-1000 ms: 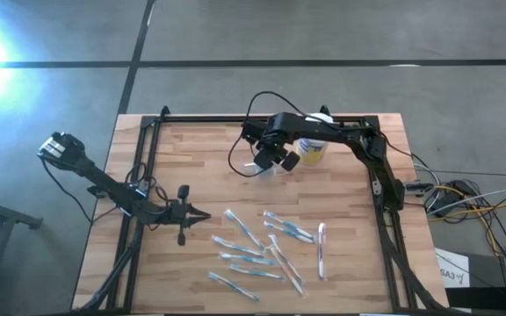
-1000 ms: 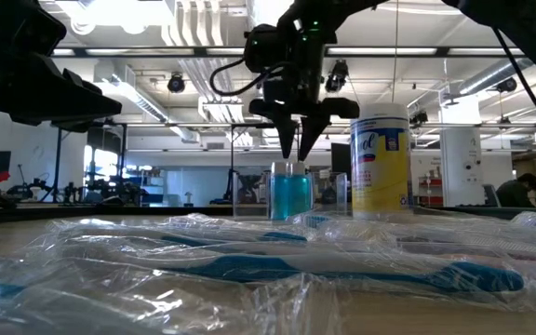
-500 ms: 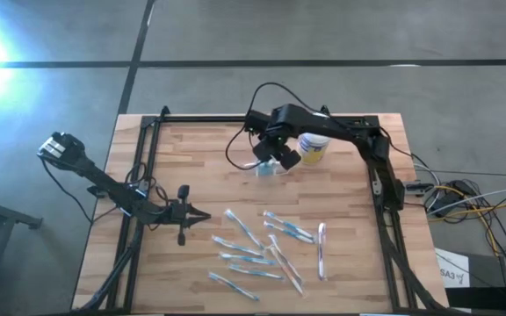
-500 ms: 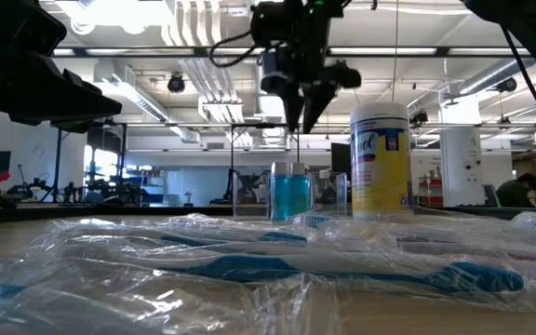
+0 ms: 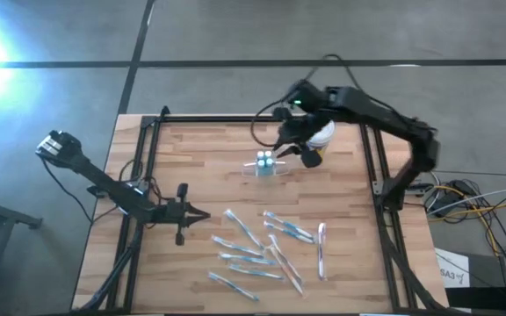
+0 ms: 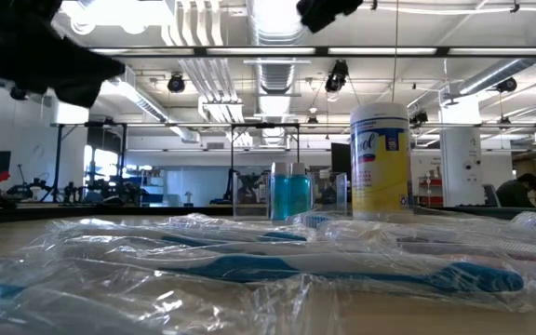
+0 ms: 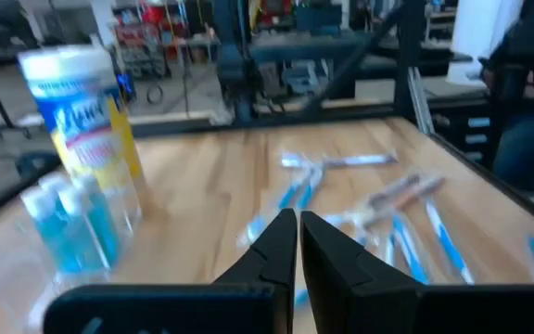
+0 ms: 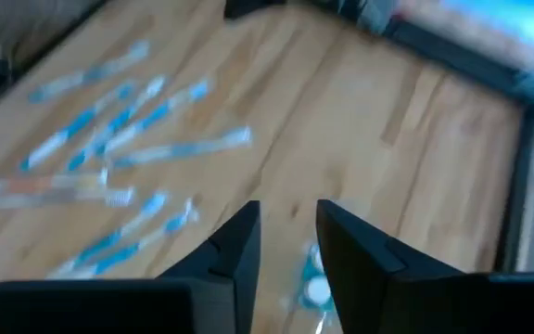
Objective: Pick & Place toothbrushing station
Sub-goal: Adjust the transparent organizer
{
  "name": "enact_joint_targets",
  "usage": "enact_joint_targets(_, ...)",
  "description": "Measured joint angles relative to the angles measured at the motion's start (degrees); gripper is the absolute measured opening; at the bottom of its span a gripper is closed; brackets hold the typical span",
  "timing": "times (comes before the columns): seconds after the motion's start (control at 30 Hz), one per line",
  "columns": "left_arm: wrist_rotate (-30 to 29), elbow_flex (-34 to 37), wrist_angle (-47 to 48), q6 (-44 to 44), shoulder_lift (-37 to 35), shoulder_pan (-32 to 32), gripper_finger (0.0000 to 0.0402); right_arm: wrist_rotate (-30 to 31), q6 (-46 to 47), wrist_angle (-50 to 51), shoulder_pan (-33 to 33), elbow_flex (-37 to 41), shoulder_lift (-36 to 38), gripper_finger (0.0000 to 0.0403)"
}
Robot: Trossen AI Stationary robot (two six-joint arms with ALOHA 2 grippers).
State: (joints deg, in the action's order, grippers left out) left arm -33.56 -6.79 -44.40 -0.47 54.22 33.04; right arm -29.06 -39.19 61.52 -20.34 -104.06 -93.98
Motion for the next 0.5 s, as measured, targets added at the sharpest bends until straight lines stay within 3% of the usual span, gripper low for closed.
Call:
enact_joint_targets(0.13,-2.03,-4.35,9.70,3.07,-6.86,-0.77,0.0022,-1.54,7.46,-13.99,-0.12,13.17,10.84,0.0071)
enact_joint_targets(0.33,-2.36,-15.74,35.57,3.49,-16.13,-5.49,0.0005,-3.17,19.87,-37.86,-0.07,34.27,26.12,0.0035)
enact_joint_targets(0.5,-2.47,-20.37,41.33,5.09,-19.38,-10.48,0.0003,-3.10,26.71,-53.05,-0.13,50.20,35.76,0.0013)
